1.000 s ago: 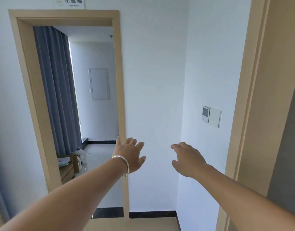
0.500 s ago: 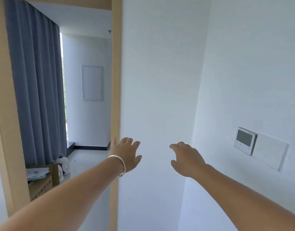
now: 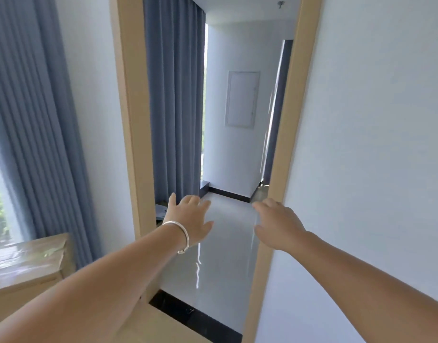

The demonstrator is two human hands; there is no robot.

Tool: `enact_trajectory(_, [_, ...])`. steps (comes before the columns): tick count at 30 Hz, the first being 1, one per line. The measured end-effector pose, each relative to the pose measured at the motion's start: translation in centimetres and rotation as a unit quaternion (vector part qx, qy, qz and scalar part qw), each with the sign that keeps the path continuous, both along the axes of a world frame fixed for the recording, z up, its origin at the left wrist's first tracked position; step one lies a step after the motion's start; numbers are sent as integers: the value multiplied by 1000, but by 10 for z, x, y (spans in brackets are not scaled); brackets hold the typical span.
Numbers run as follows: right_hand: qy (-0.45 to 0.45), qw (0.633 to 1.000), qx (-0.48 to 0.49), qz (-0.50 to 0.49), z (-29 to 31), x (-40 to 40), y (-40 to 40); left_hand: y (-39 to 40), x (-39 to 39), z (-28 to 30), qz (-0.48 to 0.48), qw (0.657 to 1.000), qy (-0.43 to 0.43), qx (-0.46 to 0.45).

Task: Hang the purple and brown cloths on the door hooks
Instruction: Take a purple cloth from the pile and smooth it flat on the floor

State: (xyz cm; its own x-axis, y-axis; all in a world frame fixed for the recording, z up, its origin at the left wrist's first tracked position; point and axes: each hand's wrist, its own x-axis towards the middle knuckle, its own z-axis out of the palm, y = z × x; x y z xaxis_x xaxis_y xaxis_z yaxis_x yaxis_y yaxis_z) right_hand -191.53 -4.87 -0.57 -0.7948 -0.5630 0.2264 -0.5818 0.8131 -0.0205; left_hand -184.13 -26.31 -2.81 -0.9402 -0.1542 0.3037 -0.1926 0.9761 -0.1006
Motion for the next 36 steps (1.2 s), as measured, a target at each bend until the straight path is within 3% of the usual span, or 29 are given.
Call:
enact_trajectory(10, [-11, 959, -1, 283, -23, -60, -249, -185, 50, -15, 281, 959, -37, 15])
enact_trajectory(20, [-50, 873, 31, 484, -65, 5, -425, -271, 177, -49, 493, 866, -73, 32])
enact_trajectory(28, [-76, 818, 76, 565, -123, 100, -555, -361, 272, -105, 567, 816, -90, 71])
enact_trajectory(36, [-105, 793, 190, 569, -221, 185, -695, -494, 357, -220, 583, 782, -120, 184])
